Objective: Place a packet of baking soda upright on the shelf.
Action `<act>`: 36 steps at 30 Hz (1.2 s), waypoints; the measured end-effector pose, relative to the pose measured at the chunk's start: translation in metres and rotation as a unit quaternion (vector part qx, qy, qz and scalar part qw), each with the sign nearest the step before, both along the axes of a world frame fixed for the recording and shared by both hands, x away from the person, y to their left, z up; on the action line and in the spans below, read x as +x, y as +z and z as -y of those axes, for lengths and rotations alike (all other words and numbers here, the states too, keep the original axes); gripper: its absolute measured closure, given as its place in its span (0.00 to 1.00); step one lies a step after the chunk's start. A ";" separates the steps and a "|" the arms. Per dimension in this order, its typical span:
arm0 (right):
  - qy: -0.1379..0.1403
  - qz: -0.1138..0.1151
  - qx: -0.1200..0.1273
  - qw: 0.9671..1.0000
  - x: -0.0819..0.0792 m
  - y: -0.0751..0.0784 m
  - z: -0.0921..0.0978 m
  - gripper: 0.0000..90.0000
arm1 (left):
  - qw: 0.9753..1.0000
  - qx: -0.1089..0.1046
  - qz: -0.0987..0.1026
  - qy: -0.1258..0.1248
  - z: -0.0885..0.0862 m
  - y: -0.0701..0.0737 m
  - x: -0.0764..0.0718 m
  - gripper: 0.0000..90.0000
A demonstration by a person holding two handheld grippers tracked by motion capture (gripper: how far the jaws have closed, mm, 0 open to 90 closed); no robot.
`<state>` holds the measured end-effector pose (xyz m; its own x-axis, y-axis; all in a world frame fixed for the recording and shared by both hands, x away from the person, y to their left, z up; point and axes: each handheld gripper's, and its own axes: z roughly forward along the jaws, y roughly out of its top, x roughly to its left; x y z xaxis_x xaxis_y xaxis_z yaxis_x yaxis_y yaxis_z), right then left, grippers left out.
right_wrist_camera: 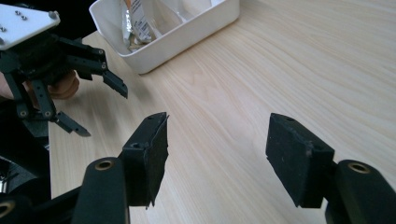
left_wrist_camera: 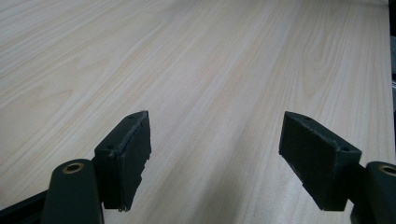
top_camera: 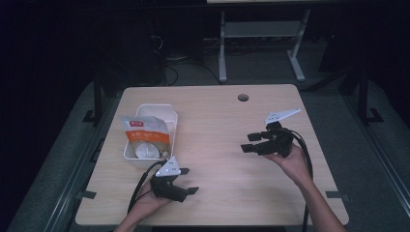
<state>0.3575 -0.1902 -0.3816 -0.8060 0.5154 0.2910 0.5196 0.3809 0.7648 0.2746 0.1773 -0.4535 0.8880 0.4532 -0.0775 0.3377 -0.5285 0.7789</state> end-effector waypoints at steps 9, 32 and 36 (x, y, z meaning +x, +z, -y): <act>-0.014 -0.008 -0.002 1.000 -0.011 -0.008 0.019 0.42 | 1.000 -0.001 0.000 0.001 0.000 0.000 0.000 0.28; -0.041 -0.028 -0.006 0.999 -0.048 -0.041 0.058 0.41 | 1.000 -0.001 -0.001 0.003 0.000 -0.001 0.000 0.28; -0.042 -0.030 -0.010 0.999 -0.057 -0.047 0.062 0.41 | 1.000 0.001 -0.002 0.002 0.001 -0.001 0.000 0.28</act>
<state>0.3009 -0.2518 -0.4289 -0.7406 0.5870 0.3269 0.5956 0.3484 0.7238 0.2746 0.1766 -0.4549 0.8859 0.4569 -0.0797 0.3423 -0.5281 0.7771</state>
